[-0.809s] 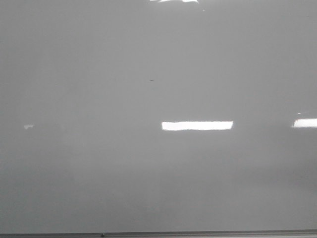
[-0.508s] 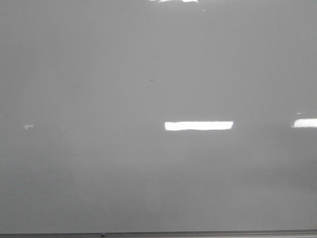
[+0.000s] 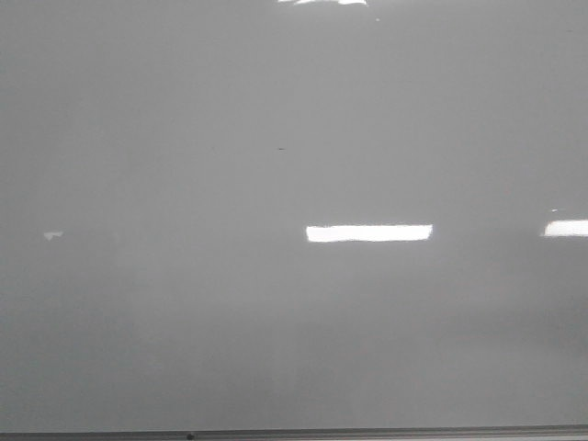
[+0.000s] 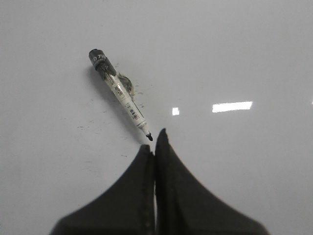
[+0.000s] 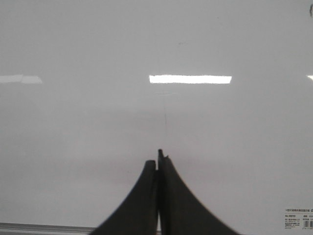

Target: Write number 6 on whiteboard

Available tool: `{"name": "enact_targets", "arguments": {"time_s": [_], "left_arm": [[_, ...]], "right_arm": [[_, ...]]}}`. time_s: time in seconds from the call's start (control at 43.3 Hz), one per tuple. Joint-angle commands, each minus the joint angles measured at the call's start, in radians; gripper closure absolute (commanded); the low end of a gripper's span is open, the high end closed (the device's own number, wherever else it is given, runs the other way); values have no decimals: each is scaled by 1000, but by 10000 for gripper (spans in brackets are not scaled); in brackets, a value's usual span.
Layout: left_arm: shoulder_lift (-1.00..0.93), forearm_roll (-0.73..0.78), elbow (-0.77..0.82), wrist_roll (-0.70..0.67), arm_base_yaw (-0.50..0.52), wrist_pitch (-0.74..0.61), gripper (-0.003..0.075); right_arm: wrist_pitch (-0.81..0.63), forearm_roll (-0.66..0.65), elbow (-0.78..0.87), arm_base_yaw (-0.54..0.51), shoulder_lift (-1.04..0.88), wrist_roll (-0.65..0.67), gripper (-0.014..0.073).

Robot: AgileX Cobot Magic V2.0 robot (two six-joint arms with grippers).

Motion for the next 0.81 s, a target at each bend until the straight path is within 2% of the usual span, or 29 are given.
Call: {"name": "enact_targets", "arguments": {"time_s": [0.0,0.231,0.485,0.739,0.786], "left_arm": [[-14,-11,5,-10,-1,-80,741],[-14,-11,5,-10,-1,-84,741],[-14,-14,3,-10,-1,-208,741],[-14,-14,-13,-10,-1,-405,741],[-12,-14,-43,-10,-1,-394,741]], "right_arm": [[-72,-7,-15,3,-14,-8,662],[-75,-7,-15,3,-14,-8,662],[-173,-7,-24,3,-14,-8,662],[-112,-7,-183,3,-5,-8,662],[-79,-7,-223,3,10,-8,662]]}}
